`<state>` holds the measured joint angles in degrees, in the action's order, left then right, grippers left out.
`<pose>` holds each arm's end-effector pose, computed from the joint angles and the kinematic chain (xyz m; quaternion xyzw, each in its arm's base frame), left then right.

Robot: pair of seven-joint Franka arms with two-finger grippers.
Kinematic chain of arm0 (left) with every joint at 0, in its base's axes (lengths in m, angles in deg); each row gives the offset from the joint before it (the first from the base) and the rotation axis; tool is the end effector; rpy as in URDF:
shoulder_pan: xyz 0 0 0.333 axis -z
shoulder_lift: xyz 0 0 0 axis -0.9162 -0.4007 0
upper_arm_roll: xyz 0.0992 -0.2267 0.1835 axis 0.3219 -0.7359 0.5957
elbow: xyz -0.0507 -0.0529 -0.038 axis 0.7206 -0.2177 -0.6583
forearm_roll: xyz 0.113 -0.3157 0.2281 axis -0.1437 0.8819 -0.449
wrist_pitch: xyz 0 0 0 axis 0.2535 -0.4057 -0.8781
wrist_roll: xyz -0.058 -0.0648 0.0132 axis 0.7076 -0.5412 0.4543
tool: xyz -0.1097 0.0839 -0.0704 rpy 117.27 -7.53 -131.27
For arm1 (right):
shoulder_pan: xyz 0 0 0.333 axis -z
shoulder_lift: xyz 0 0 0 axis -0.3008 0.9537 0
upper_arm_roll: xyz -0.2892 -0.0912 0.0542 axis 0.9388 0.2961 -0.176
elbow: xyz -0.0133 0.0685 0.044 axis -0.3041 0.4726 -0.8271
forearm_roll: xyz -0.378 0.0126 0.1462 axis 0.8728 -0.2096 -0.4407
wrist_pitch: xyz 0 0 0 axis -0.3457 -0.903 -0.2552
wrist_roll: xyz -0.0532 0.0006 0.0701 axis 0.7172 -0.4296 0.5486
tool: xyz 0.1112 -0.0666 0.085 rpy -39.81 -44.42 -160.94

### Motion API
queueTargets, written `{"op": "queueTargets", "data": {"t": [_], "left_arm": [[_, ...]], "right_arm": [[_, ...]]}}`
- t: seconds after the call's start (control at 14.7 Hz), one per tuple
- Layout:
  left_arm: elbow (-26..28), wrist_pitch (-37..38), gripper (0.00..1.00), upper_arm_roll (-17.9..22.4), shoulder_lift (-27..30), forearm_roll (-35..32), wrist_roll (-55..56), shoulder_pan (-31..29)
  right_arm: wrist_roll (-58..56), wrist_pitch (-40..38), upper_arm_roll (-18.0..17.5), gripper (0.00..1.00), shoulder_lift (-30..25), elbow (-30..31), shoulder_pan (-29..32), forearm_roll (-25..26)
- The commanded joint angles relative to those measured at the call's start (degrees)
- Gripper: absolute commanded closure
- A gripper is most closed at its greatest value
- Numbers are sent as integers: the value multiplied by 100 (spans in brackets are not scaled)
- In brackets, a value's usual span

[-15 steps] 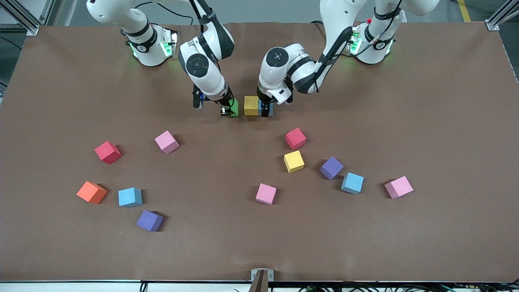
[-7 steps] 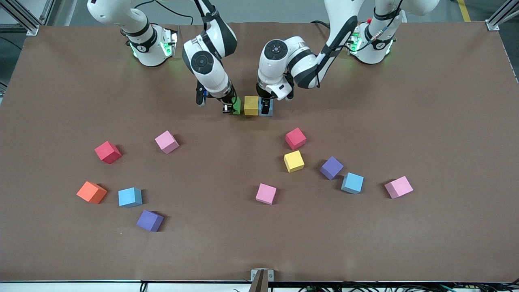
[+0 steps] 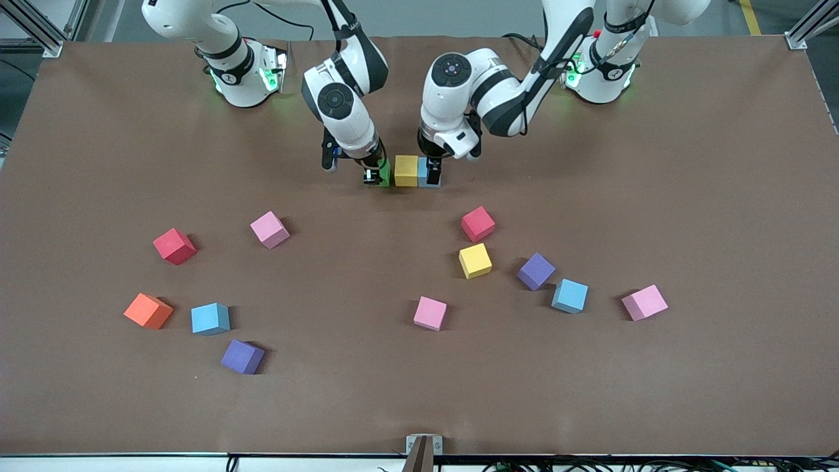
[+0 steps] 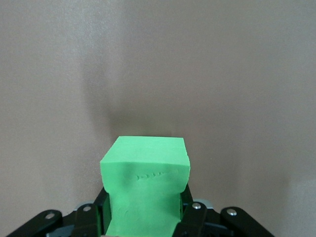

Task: Arrange 11 blocks into digit 3
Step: 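Carry the green cube toward yellow while the left gripper places cyan beside yellow, then move the left gripper to the red cube while the right gripper holds green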

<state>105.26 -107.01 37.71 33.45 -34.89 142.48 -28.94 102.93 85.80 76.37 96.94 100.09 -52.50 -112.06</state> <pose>0.3437 -0.4909 0.1997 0.7192 0.6923 -0.0419 0.0420 0.3336 0.3989 0.1476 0.6982 -0.7112 -0.0813 0.0011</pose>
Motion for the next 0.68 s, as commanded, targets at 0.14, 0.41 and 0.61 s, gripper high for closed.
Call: {"op": "queueTargets", "data": {"t": [0.14, 0.41, 0.61], "left_arm": [[-196, 151, 0, -7, -31, -114, -966, -657], [-556, 230, 0, -7, -137, -123, -2256, -1149], [-758, 327, 0, -7, -268, -123, -3434, -1370]], "right_arm": [[60, 96, 31, 71, -29, 90, -74, -121], [157, 88, 31, 71, -29, 81, -74, -121], [166, 88, 22, 71, -29, 64, -74, -121]]}}
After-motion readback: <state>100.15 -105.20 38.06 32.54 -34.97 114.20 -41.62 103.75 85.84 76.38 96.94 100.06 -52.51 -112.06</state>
